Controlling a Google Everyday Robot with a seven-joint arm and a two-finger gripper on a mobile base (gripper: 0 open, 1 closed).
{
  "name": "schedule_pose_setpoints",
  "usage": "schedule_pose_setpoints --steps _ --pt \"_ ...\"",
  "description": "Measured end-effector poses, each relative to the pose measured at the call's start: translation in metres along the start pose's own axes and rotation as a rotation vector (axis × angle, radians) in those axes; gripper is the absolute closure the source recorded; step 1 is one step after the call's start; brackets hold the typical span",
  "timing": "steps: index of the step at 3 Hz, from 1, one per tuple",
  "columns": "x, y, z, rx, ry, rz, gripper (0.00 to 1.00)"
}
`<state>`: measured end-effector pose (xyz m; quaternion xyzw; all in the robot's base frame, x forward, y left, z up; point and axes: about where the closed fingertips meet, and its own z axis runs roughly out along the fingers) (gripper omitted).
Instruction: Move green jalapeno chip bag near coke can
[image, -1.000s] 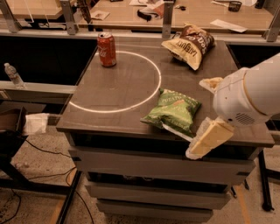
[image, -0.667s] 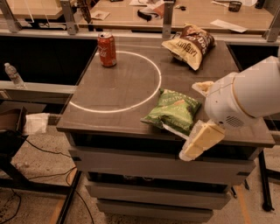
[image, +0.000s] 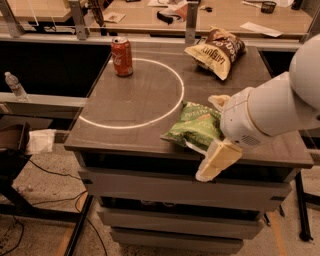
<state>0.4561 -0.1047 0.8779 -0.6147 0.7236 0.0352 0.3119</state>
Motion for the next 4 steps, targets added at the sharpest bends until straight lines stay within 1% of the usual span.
schedule_pose_setpoints --steps 2,3,4 --pt "0.007 -0.013 0.014 0.093 0.043 -0.017 0.00" --pt "0.011 -0.019 0.019 0.116 0.061 -0.018 0.18" --pt "0.014 -0.021 0.021 0.153 0.082 -0.012 0.41"
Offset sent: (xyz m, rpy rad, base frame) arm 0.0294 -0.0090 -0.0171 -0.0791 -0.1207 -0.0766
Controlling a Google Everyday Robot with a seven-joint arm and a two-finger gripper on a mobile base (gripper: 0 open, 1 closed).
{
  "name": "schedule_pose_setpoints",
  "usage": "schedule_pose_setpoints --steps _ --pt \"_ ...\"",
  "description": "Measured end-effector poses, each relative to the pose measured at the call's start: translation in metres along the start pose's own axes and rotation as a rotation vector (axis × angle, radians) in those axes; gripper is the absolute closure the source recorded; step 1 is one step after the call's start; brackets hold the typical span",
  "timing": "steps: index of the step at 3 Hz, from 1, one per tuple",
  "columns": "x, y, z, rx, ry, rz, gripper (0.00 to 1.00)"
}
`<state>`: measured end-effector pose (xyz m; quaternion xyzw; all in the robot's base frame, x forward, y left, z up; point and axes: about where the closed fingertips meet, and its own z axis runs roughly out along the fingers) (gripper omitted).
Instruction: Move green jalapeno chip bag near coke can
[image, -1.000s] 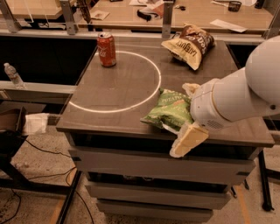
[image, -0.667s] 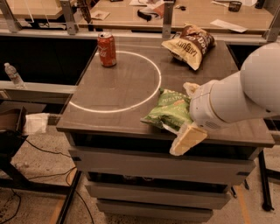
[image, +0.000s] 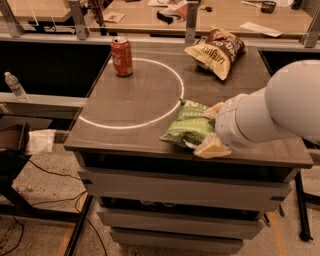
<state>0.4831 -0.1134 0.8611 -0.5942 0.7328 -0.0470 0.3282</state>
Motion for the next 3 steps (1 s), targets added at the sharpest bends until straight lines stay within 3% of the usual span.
schedule_pose_setpoints --steps 2,3 --pt "-0.0015 0.0003 -0.0004 0.001 0.000 -0.003 0.88" --pt "-0.0023 0.0006 -0.0005 0.001 0.000 -0.005 1.00"
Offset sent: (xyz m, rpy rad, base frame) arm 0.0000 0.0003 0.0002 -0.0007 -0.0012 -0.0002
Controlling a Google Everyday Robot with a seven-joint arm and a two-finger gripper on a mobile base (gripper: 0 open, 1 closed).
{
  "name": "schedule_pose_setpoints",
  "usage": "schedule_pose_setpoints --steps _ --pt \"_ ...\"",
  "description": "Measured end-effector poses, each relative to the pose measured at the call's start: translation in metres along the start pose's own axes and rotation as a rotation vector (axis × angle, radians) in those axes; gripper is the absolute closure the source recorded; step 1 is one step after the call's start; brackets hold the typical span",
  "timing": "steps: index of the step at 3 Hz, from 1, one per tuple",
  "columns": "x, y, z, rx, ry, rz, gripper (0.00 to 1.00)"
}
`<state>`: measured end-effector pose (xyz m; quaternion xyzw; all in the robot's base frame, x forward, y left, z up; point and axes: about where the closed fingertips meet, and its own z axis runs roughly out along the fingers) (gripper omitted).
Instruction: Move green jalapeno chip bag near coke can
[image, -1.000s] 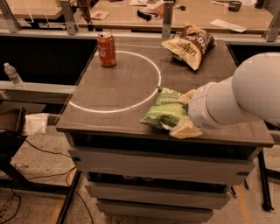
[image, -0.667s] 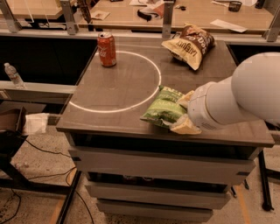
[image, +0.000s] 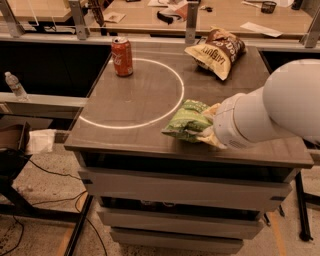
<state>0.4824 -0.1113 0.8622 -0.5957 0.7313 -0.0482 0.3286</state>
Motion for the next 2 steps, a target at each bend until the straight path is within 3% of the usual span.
schedule_pose_setpoints --steps 1,2 --pt "0.000 0.000 0.000 0.001 -0.002 0.001 1.00" --pt "-0.003 -0.015 0.002 0.043 -0.023 0.075 1.00"
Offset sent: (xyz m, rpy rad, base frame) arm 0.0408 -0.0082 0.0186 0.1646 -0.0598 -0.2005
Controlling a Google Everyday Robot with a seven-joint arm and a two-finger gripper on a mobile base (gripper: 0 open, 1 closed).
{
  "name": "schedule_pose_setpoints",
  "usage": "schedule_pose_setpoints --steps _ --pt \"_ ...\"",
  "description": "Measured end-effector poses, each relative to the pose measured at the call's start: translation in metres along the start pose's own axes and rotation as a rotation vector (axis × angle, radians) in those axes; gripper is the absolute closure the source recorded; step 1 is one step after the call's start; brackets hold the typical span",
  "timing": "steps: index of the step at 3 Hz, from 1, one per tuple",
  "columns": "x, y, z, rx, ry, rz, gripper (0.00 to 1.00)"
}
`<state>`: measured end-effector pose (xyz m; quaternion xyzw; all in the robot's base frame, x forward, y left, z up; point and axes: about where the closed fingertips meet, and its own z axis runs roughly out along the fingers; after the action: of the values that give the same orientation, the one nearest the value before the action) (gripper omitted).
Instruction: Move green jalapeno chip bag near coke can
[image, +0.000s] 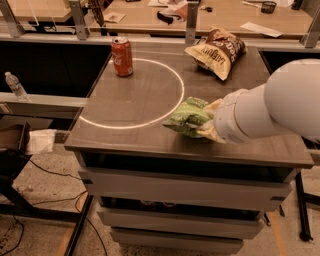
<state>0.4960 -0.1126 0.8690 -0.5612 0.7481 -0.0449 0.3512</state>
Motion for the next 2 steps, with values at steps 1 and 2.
schedule_pose_setpoints --steps 1,2 --pt "-0.007 -0.024 0.004 0.072 -0.042 0.094 1.00" --pt "-0.016 -0.047 0.007 0.142 -0.099 0.169 1.00"
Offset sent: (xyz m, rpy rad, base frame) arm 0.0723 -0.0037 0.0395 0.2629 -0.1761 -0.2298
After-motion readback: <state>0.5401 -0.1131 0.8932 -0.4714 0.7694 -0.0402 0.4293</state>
